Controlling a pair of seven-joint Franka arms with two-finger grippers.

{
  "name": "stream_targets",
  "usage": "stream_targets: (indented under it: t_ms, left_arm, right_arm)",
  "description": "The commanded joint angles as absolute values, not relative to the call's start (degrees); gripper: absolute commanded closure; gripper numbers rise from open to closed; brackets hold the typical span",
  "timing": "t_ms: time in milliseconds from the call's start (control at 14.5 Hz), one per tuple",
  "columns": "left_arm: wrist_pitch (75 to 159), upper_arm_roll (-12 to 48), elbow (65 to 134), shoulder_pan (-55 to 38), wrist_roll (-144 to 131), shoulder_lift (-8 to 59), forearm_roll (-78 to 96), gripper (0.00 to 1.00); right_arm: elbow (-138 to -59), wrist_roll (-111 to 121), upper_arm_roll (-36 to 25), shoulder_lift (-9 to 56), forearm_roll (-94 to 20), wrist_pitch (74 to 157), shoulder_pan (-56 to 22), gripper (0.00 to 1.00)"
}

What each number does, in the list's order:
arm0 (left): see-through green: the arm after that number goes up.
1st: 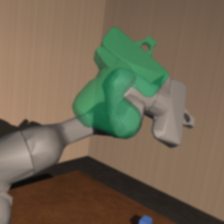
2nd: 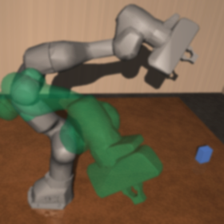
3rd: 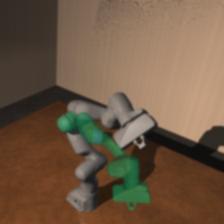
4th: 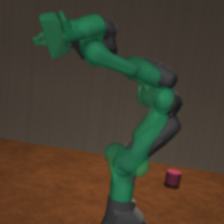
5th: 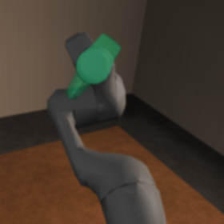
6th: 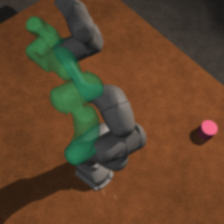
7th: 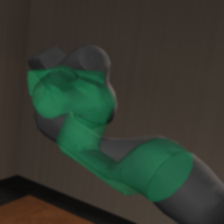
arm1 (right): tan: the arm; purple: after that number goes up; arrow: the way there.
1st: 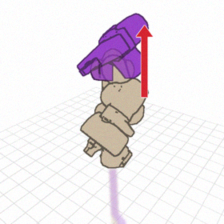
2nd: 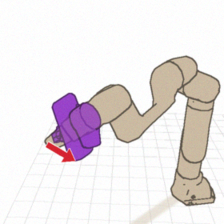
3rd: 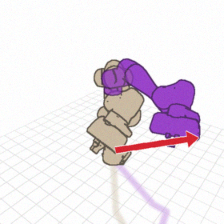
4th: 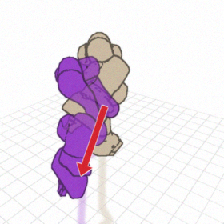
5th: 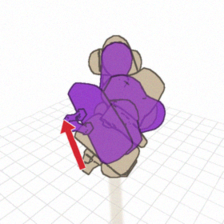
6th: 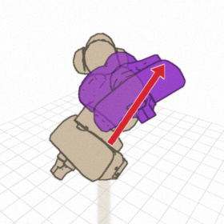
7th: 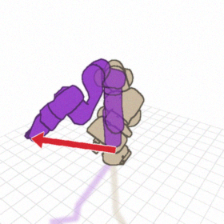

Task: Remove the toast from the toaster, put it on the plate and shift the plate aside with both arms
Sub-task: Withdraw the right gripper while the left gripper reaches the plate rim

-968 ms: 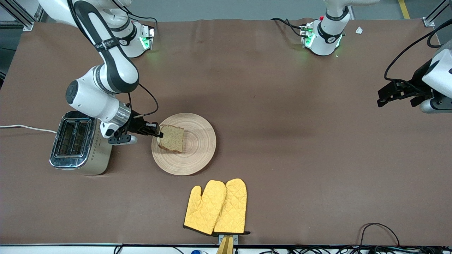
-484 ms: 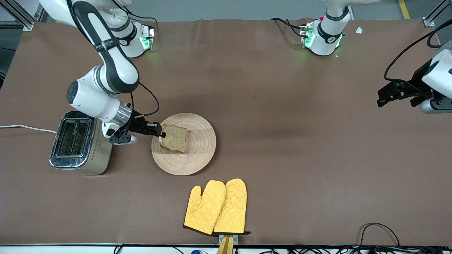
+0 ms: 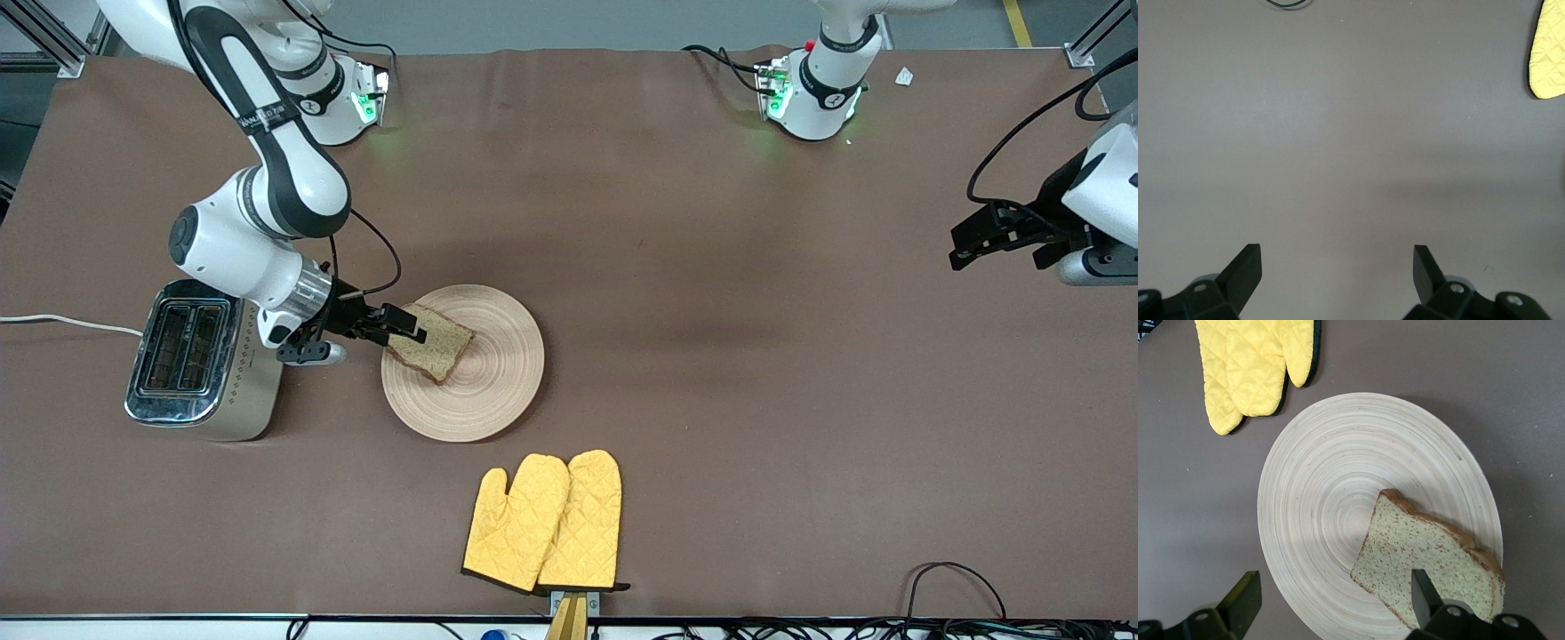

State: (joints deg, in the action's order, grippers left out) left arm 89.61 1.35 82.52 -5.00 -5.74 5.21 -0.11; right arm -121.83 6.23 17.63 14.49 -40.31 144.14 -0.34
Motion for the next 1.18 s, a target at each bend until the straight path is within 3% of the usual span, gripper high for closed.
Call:
stream_targets:
  t_ms: [0,207,484,761,1106]
  left_arm:
    - [88.77,1.58,82.53,-4.92,-5.54,5.45,1.14,0.0]
    - [88.5,1.84,86.03,-6.15,-6.32,6.5,12.09,0.0]
    - [93.5,3.69,87.01,-9.65,-8.61,14.56,24.67,0.0]
    - [110.34,4.57,86.57,-19.57,-10.28,25.9,35.22,0.0]
    - [129.87,5.54,82.81,-28.38,-6.16,42.25,53.06,0.0]
  right_arm:
    - [-122.61,9.39,17.84,13.98,-40.44,144.75,0.0,0.0]
    - [-121.12,10.9,10.49,13.8,-24.92,142.57,0.18,0.0]
    - [-114.19,11.07,2.65,10.03,-21.47,126.16,1.14,0.0]
    - [-102.95,9.06,-1.83,7.13,-10.4,108.58,1.41,0.0]
    - [-100.47,9.58,-2.9,0.36,4.21,107.05,3.25,0.0]
